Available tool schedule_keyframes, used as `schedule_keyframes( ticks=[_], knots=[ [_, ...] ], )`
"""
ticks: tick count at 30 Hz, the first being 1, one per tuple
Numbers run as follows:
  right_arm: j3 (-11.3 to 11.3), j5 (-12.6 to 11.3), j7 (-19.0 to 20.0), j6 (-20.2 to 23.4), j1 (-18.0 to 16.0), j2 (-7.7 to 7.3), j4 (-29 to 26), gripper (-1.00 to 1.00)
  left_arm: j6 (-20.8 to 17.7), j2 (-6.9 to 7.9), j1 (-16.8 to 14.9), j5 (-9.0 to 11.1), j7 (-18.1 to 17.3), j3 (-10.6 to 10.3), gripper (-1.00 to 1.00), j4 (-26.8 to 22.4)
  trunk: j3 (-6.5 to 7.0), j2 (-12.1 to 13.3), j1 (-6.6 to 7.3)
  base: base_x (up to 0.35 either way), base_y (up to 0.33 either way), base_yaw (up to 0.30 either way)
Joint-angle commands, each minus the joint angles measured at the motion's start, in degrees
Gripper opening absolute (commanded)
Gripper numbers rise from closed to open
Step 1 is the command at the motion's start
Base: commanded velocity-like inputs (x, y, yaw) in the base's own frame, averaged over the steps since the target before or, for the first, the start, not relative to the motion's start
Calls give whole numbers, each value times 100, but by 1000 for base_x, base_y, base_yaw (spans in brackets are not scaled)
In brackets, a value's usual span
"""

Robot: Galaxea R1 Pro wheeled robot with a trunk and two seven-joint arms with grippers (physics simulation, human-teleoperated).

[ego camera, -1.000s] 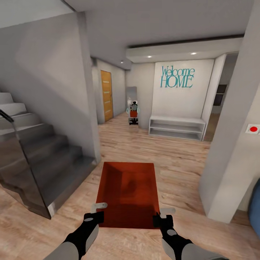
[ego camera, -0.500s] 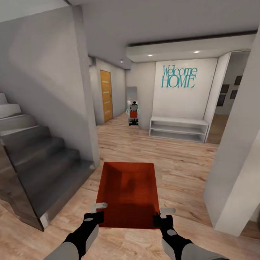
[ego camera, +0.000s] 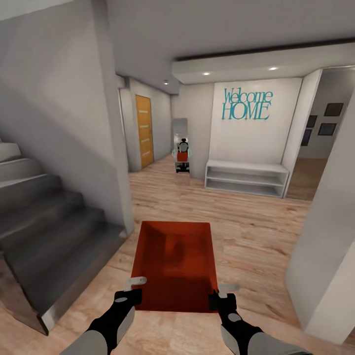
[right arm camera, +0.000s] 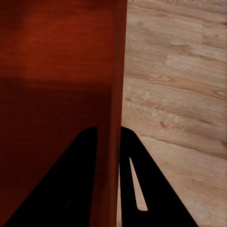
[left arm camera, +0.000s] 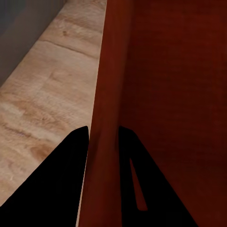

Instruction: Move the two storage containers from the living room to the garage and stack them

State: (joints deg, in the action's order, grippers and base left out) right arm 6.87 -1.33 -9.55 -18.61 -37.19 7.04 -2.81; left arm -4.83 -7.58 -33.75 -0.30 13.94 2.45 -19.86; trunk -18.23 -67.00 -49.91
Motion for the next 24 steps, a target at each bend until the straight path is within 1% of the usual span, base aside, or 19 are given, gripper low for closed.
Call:
schedule_keyframes(
  ticks=[1,24],
  knots=[
    [-113,-69,-54,-38,-8,-1,-8,-100,-35,-3,0,30,25,63,-100,0,-6,-4,-3,322,0,0],
    [-107,-69,-48,-46,-8,0,-9,-100,-36,2,0,30,21,63,-100,0,-6,-4,-3,322,0,0]
  ],
)
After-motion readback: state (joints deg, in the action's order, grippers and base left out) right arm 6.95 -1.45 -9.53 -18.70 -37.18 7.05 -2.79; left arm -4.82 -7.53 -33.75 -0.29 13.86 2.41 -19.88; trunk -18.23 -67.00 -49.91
